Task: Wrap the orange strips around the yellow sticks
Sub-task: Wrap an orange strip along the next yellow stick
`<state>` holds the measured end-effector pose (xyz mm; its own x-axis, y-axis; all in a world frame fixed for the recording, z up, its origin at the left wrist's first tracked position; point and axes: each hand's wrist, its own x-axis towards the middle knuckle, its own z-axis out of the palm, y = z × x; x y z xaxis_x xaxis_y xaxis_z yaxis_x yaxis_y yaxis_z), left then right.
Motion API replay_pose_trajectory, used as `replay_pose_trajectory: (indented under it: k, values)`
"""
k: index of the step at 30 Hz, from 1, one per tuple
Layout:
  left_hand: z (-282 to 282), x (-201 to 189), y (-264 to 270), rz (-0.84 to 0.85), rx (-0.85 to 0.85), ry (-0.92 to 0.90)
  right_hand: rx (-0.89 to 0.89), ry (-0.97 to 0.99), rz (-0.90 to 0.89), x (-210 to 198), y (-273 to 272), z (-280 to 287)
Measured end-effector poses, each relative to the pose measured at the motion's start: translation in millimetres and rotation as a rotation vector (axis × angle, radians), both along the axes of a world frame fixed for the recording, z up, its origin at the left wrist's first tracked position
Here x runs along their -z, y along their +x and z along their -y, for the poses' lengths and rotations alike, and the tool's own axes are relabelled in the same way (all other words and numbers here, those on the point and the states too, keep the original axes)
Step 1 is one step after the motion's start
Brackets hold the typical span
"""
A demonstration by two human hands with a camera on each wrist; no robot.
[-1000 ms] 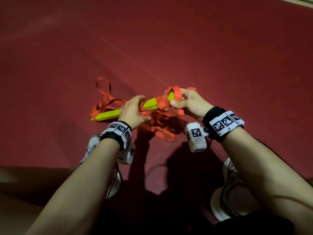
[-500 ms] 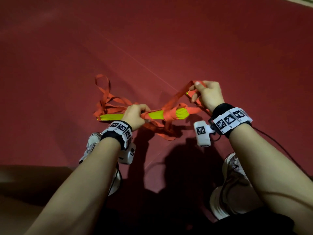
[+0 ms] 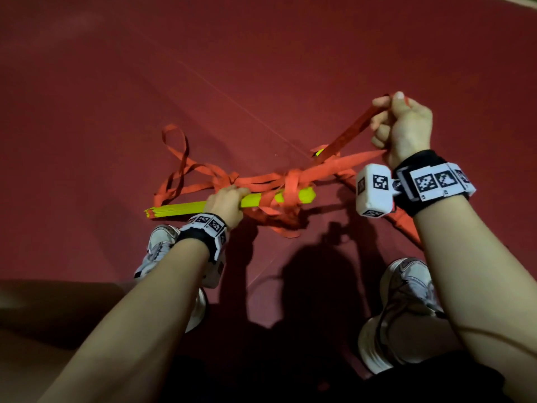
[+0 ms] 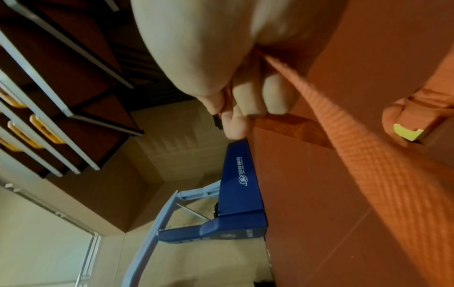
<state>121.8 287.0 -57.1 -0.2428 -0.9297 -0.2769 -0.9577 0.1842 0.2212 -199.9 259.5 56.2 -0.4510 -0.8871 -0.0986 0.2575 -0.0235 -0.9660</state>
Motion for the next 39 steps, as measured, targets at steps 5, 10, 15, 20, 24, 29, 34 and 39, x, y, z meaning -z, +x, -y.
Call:
replay_pose_trajectory:
  k: [5,10,15,20,24,29,34,39]
  values:
    - [8.4,-6.7,12.9,-0.018,-0.117,-0.034,0.108,0.075,0.058,-5.4,-13.1,-5.9]
    - [2.3,-7.8,9.5,-0.010,-0.132,-0.014,-0.126,0.333,-0.613,2.5,-18.4,-1.3]
    - [-3.0,-11.6,-0.4,0.045,-0.047,-0.041,-0.368,0.609,-1.274,-1.0,15.3,-14.1]
    - [-2.1,-17.0,-15.9,-0.053,0.099,-0.058,-1.053,0.224,-0.926,0.8,76.0,-28.6]
    - [-3.5,-21.4,-19.7,-0.145,0.165,-0.046,-1.110,0.205,-1.236,18.9,90.4,-30.9]
    - [0.7,-20.5,-22.3,-0.164,0.126,0.001,-0.916,0.054,-1.385,4.7,80.2,-28.1]
    - [14.5,-35.5,-17.2,-0.224,-0.003,-0.009,-0.790,-0.142,-1.363,-9.5,63.5,-25.1]
    - [31.1,-51.0,-3.7,-0.314,-0.137,-0.044,-0.771,-0.080,-1.392,-12.1,46.6,-22.0]
